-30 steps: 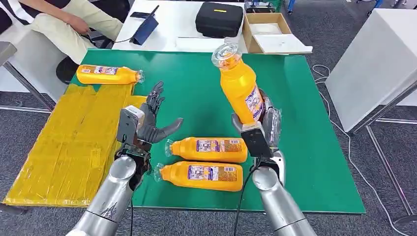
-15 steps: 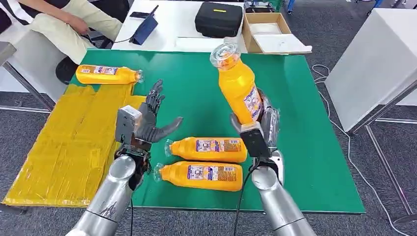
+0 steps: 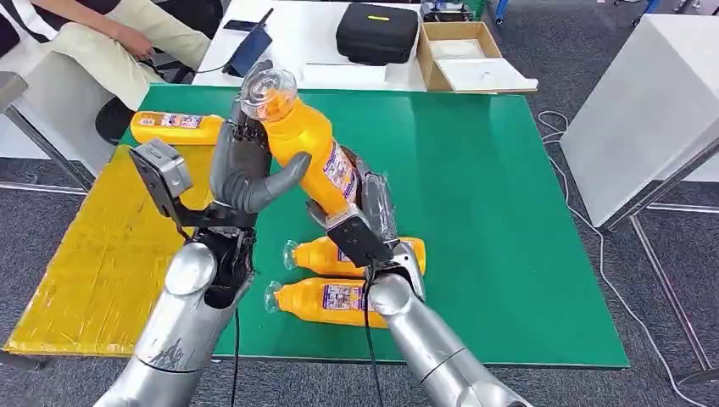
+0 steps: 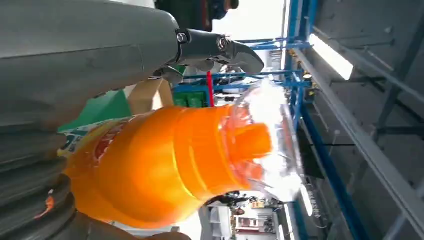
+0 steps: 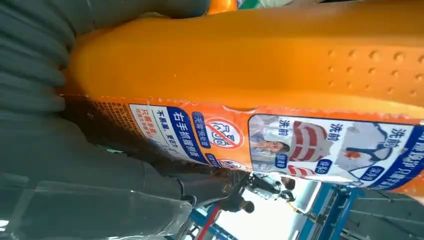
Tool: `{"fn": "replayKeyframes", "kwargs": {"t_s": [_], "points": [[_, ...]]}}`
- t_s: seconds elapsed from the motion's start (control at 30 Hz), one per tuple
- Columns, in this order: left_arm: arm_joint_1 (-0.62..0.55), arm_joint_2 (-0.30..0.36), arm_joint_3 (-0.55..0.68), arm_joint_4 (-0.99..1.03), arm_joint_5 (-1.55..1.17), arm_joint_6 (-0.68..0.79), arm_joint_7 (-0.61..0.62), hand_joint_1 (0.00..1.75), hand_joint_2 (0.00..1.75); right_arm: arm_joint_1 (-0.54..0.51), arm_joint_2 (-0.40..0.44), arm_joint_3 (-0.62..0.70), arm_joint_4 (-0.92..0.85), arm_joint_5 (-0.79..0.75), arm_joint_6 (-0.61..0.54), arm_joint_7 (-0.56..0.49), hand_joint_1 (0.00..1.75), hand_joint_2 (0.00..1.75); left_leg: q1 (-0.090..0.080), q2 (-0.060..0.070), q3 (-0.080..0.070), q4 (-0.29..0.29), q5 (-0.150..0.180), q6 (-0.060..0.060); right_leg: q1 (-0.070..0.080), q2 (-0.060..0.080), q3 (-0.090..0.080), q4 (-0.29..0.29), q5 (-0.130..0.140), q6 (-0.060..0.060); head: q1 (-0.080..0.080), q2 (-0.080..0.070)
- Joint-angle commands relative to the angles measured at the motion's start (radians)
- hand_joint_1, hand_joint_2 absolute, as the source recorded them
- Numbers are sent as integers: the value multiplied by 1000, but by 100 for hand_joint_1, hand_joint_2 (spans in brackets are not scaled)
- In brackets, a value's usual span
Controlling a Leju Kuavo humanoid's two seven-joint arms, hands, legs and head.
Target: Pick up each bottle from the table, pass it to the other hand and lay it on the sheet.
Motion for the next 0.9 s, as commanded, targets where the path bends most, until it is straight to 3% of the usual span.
{"fn": "replayKeyframes", "kwargs": {"t_s": [0.03, 0.2, 0.23, 0.27, 0.7, 0.73, 0.9], "points": [[-21, 44, -8, -2, 2, 3, 0, 0, 175, -67, -6, 51, 84, -3, 3, 4, 175, 175, 1, 1, 2, 0, -1, -2, 1, 0, 2, 0, 0, -2, 0, 0], [-21, 44, -8, -2, 2, 3, 0, 0, 175, -67, -6, 51, 84, -3, 3, 4, 175, 175, 1, 1, 3, 0, -1, -3, 1, 0, 3, -1, -1, -2, 0, 0], [-21, 44, -8, -2, 2, 3, 0, 0, 175, -67, -6, 51, 84, -3, 3, 4, 175, 175, 2, 2, 10, 0, -4, -7, 3, 0, 10, -1, -3, -5, 0, 0], [-21, 44, -8, -2, 2, 3, 0, 0, 175, -67, -6, 51, 84, -3, 3, 4, 175, 175, 1, 1, 5, 0, -2, -4, 1, 0, 4, -1, -1, -3, 0, 0], [-14, 40, 2, 2, -1, 9, -3, 0, 175, -73, -7, 55, 98, -5, -3, 8, 175, 175, 1, 1, 4, 0, -1, -4, 1, 0, 4, -1, -1, -3, 0, 0], [-14, 40, 2, 2, -1, 9, -3, 0, 175, -73, -7, 55, 98, -5, -3, 8, 175, 175, 2, 2, 10, 0, -4, -7, 2, 0, 10, -1, -3, -5, 0, 0], [-13, 37, 7, 10, -1, 9, -3, 0, 175, -79, -6, 51, 103, -10, -3, 8, 175, 175, 1, 1, 4, 0, -1, -4, 1, 0, 4, -1, -1, -3, 0, 0]]}}
